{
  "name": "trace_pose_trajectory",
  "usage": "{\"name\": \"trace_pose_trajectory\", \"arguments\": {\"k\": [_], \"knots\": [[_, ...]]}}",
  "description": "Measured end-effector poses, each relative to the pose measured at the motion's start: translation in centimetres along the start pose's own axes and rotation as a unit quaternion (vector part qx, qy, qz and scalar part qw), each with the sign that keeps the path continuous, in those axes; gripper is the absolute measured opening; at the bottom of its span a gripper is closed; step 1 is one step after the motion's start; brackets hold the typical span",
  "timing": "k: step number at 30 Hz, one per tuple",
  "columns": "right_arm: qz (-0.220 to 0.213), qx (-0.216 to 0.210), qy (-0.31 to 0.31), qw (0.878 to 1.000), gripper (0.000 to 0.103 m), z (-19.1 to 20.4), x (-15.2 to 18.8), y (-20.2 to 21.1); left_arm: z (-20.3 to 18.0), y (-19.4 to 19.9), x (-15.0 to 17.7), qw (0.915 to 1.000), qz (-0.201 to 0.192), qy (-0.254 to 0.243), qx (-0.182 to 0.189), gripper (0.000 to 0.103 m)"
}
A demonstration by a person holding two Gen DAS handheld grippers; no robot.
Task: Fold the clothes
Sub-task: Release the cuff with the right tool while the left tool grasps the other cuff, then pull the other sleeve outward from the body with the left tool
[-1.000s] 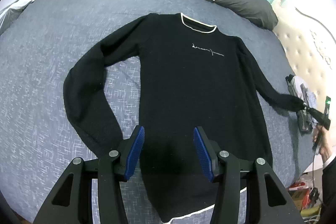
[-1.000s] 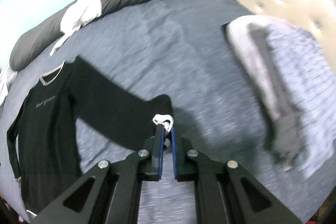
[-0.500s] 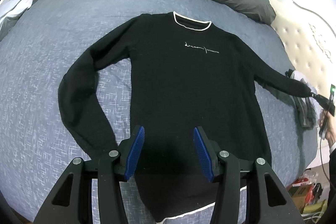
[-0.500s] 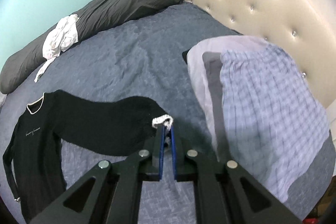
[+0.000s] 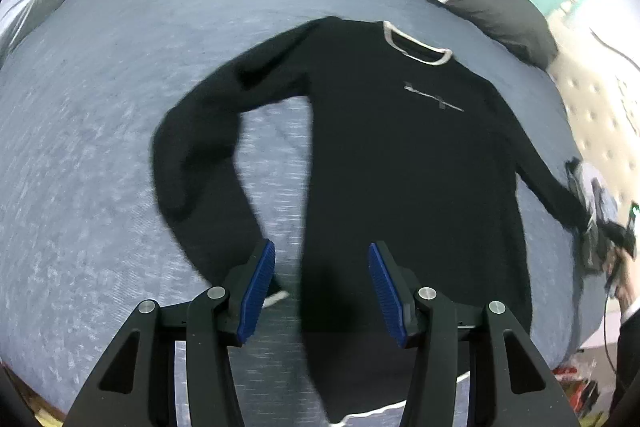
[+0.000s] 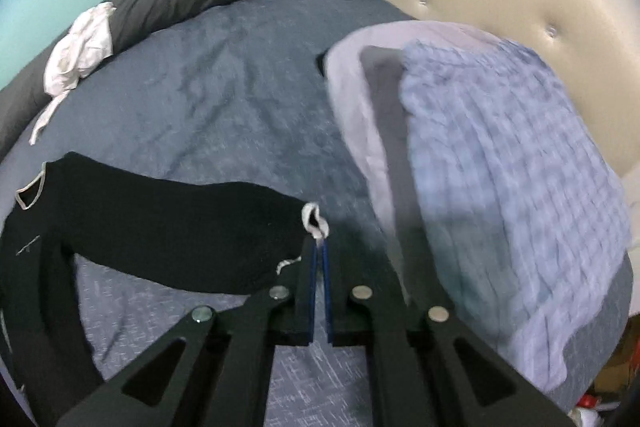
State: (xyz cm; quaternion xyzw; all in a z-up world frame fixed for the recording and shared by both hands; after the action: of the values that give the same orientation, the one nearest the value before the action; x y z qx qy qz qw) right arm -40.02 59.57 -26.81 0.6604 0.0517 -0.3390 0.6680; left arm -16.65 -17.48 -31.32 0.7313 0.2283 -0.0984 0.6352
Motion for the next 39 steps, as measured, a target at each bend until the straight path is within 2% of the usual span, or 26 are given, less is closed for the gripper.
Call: {"name": "trace_pose_trajectory", "arguments": {"k": [4,5,10,17,20,23,27,30,31,32,33,35,37,39], "knots": [[-0.016,0.008,-0.008,1.000,0.003,-0.8,0.2,1.5,3.6,-0.1,1.2,0.9994,0.005,0.033,-0.011,0.055],[-0.020,0.008,-0.006,1.000,0.003,-0.8,0.2,2.1,4.5,-0.3,1.6,0.9990,0.008,0.042,-0.012,0.058],[-0.043,-0.021,0.013,0.999,0.003,1.4,0.7,5.4,6.0,-2.2,3.5,0.9975,0.025,0.066,-0.005,0.060],[-0.031,-0.053,0.059,0.996,0.004,6.8,4.1,7.7,3.2,-5.4,5.3,0.9981,0.051,0.031,0.014,0.060],[-0.023,-0.063,0.075,0.995,0.004,8.8,5.8,8.0,2.5,-6.4,5.2,0.9983,0.054,0.022,0.007,0.060],[-0.012,-0.072,0.084,0.994,0.004,10.7,7.3,8.0,1.5,-7.8,5.1,0.9974,0.072,-0.007,-0.001,0.060],[0.013,-0.087,0.079,0.993,0.004,12.7,9.2,7.9,1.5,-9.2,5.1,0.9966,0.080,-0.011,-0.013,0.060],[0.014,-0.089,0.096,0.991,0.004,14.1,10.0,8.2,1.3,-9.9,5.2,0.9952,0.088,-0.032,-0.028,0.059],[0.014,-0.091,0.098,0.991,0.004,14.4,10.2,8.3,1.2,-10.2,5.3,0.9942,0.092,-0.043,-0.037,0.054],[0.014,-0.093,0.101,0.990,0.004,14.7,10.3,8.4,1.2,-10.3,5.3,0.9930,0.095,-0.052,-0.048,0.041],[0.014,-0.094,0.103,0.990,0.004,15.0,10.5,8.5,1.4,-10.2,5.3,0.9922,0.096,-0.056,-0.057,0.035],[0.014,-0.096,0.104,0.990,0.004,15.3,10.6,8.7,2.0,-9.9,5.2,0.9929,0.094,-0.049,-0.054,0.017],[0.015,-0.098,0.102,0.990,0.004,15.4,10.5,8.8,2.5,-9.2,5.1,0.9939,0.090,-0.044,-0.046,0.009],[0.015,-0.100,0.100,0.990,0.004,15.5,10.5,9.0,3.1,-8.1,4.9,0.9944,0.083,-0.047,-0.045,0.009]]}}
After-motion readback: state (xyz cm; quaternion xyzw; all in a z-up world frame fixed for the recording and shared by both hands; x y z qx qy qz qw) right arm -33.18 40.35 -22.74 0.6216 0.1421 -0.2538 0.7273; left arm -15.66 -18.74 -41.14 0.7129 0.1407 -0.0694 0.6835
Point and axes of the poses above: each gripper's, at about its wrist camera, not at the fingertips, and y roughly against the way its jaws point, z to its left, x to its underside, the point moved 7 cm from there along -y, roughly the way its jaws point, and after that the axes turned 12 degrees about -y, right-handed, at the moved point
